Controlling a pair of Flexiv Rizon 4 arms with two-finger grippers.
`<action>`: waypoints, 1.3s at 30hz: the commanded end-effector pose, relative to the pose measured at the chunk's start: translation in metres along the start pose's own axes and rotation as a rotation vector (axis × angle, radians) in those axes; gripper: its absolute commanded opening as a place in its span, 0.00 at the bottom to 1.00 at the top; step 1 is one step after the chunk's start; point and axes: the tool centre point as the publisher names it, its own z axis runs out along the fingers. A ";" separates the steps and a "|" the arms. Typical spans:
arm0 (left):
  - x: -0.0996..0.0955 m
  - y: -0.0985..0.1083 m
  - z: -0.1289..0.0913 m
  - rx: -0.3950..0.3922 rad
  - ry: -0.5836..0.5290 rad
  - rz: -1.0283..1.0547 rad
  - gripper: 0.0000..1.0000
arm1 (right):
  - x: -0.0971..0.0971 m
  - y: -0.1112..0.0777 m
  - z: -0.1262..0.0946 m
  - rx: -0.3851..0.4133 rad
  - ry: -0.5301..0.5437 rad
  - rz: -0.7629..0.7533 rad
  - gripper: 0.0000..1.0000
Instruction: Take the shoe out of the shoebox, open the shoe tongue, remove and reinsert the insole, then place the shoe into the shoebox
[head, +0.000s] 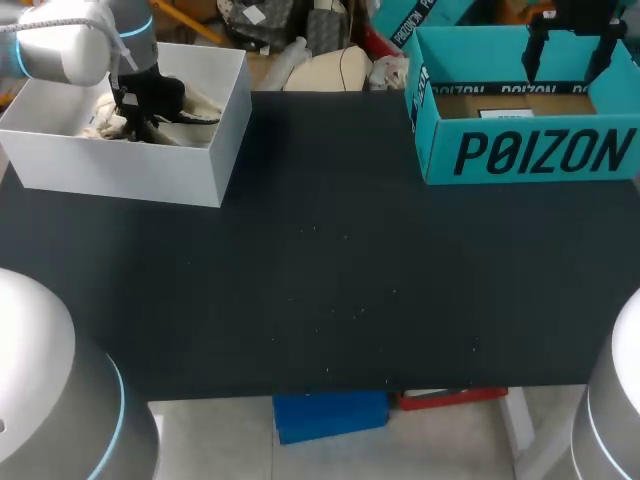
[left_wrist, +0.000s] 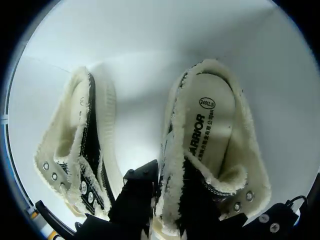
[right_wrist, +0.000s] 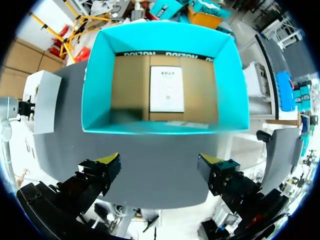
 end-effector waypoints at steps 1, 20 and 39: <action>-0.002 0.000 -0.006 -0.004 0.007 0.010 0.00 | 0.000 0.000 0.000 0.002 -0.001 0.000 1.00; -0.019 0.019 -0.210 0.035 -0.153 -0.165 0.00 | 0.000 0.000 0.000 0.002 -0.001 0.000 1.00; 0.123 -0.190 -0.279 0.079 -0.105 -0.170 0.00 | 0.000 0.000 0.000 0.002 -0.001 0.000 1.00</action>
